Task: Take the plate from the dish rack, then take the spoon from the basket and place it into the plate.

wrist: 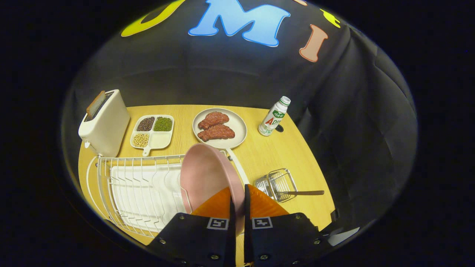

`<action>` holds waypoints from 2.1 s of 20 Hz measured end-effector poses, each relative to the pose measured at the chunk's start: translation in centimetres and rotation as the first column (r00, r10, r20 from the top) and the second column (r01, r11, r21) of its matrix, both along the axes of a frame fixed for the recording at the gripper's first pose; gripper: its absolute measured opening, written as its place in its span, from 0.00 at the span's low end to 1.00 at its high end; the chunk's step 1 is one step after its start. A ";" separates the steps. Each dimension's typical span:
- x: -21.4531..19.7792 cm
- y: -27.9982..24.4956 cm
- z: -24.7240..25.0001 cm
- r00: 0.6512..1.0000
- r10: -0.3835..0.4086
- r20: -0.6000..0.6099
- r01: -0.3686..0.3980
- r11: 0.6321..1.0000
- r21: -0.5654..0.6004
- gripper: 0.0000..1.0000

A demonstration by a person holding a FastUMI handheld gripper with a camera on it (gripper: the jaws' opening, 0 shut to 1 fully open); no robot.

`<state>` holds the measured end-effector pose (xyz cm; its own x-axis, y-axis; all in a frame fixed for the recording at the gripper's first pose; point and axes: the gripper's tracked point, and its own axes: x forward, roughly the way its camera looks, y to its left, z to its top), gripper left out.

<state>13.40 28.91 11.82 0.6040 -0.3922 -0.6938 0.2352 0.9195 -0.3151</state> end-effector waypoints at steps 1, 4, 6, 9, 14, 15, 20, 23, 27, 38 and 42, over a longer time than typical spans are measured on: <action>0.0 0.4 0.3 1.000 0.021 -0.015 -0.021 1.000 -0.022 0.09; 0.4 0.1 1.6 0.998 0.055 -0.006 -0.056 0.994 -0.094 0.09; 0.9 -0.1 2.6 0.997 0.075 0.005 -0.074 0.993 -0.097 0.05; 0.8 -0.5 4.0 0.995 0.091 0.034 -0.089 0.995 -0.054 0.04; -1.1 -1.9 7.4 0.989 0.103 0.103 -0.109 0.993 0.054 0.04; -1.6 -2.4 7.9 0.987 0.113 0.118 -0.122 0.990 0.070 0.04; -5.2 -6.3 10.4 0.981 0.122 0.152 -0.143 0.980 0.138 0.04; -7.9 -8.0 10.7 0.974 0.148 0.170 -0.177 0.969 0.171 0.04; -12.4 -10.0 8.5 0.974 0.170 0.147 -0.202 0.949 0.240 0.04; -20.2 -10.7 -3.0 0.976 0.216 0.031 -0.208 0.880 0.428 0.04; -20.3 -8.9 -7.3 0.970 0.243 0.007 -0.214 0.841 0.497 0.04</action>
